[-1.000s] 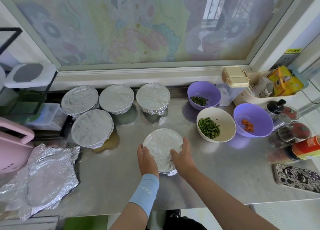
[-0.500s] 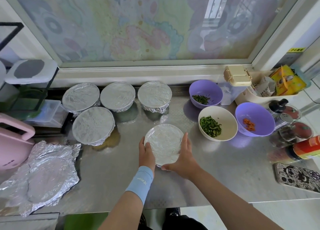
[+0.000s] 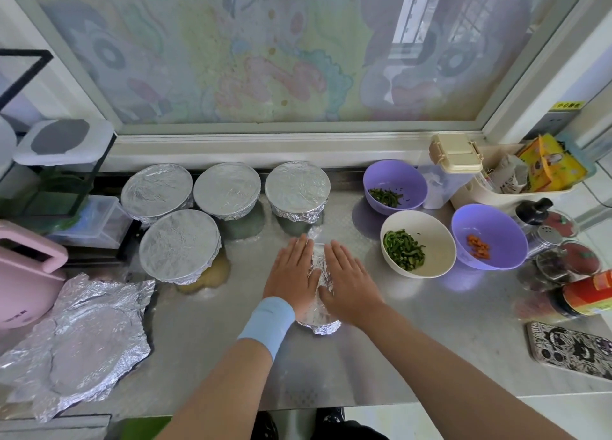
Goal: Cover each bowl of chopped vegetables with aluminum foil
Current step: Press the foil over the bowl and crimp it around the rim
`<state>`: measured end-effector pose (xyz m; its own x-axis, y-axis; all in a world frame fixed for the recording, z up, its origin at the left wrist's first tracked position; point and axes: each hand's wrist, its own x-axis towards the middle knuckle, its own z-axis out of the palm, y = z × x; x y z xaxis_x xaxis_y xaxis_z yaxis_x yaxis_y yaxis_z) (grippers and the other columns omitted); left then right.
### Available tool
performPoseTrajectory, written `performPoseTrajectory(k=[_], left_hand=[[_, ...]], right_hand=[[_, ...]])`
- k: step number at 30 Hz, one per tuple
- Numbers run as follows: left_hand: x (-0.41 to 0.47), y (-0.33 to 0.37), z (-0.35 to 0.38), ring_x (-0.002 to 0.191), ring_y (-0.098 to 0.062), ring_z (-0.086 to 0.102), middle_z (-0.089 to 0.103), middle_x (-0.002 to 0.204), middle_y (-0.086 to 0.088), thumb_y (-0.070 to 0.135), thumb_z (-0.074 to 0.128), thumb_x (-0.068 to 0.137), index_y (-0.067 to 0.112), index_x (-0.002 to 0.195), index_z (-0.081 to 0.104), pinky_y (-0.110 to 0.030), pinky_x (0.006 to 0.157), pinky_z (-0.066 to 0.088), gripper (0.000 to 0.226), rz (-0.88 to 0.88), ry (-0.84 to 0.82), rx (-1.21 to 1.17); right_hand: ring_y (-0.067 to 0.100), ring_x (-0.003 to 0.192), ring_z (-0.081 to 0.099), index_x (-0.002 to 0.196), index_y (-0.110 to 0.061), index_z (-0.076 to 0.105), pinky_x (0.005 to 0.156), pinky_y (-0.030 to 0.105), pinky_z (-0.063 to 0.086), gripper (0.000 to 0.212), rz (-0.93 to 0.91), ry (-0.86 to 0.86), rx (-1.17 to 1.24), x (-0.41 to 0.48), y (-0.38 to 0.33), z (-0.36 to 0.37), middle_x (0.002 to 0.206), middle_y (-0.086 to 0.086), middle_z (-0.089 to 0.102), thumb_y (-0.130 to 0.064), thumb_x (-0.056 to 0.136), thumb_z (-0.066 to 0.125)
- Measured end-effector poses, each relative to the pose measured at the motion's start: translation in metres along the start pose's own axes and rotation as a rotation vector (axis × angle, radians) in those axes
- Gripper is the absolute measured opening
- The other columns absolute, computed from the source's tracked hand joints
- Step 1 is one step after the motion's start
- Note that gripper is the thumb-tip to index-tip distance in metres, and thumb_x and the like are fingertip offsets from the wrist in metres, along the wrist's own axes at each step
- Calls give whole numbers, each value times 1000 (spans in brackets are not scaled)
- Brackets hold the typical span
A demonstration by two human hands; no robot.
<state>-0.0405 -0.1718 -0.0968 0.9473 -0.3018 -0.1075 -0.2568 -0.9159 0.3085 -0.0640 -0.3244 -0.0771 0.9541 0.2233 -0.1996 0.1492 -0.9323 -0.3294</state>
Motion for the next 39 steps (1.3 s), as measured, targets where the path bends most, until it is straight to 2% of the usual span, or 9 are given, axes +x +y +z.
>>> performPoseTrajectory(k=[3,5,8,14,20,26,31,34,39], left_hand=[[6,-9,5,150,-16,-6,-3,164,2,45,17,100,16,156,1,-33,122,-3,65,43,-66,131],[3,-9,7,150,-18,1,3,164,1,48,4,91,16,156,4,-34,122,0,73,37,-50,168],[3,-4,7,150,-21,5,6,163,-2,45,7,90,14,156,5,-37,122,1,73,34,-27,201],[4,-10,6,150,-14,-7,-5,164,2,44,8,89,15,156,3,-36,123,0,73,179,-32,177],[-10,-32,1,151,-16,3,7,163,-2,52,22,94,11,156,13,-37,122,12,74,179,-45,108],[-32,-30,1,147,-23,23,26,159,-11,54,30,93,6,151,23,-40,118,23,75,85,4,71],[-39,-27,3,145,-13,-26,-29,157,0,75,18,83,11,151,-19,-32,122,-5,101,24,-111,15],[-33,-32,-4,143,-10,-31,-31,158,2,84,30,76,15,150,-25,-34,123,-2,115,45,-157,21],[-35,-29,-7,141,-11,-35,-35,156,2,92,54,55,22,150,-26,-31,117,-8,143,145,-173,-35]], right_hand=[[20,151,-7,156,-12,-1,123,43,6,86,-57,-16,-63,13,1,2,164,4,-4,-49,80,11],[19,150,-10,156,-12,-3,122,38,-5,87,-57,-11,-75,15,2,10,164,4,-6,-49,78,7],[19,150,-12,156,-12,-1,118,34,-14,79,-39,32,-92,14,2,17,164,4,-7,-47,86,11],[17,150,-10,156,-13,2,121,40,1,76,-99,76,-93,12,12,25,163,2,-4,-48,91,18],[18,151,-7,156,-10,3,120,40,6,75,-123,42,-167,10,30,22,163,3,-6,-48,94,23],[23,150,8,154,-5,16,121,36,3,74,-5,103,-134,-1,22,23,162,11,12,-52,97,23],[23,151,-1,156,-8,7,122,33,-1,80,-33,121,-98,-16,21,23,163,12,-1,-58,95,22],[18,148,-21,155,-19,-13,123,38,1,95,-62,36,-15,-21,27,27,161,6,-23,-72,87,27],[19,150,-14,149,-32,-26,120,41,11,122,-58,-90,147,-30,37,25,153,-10,-40,-82,71,54]])
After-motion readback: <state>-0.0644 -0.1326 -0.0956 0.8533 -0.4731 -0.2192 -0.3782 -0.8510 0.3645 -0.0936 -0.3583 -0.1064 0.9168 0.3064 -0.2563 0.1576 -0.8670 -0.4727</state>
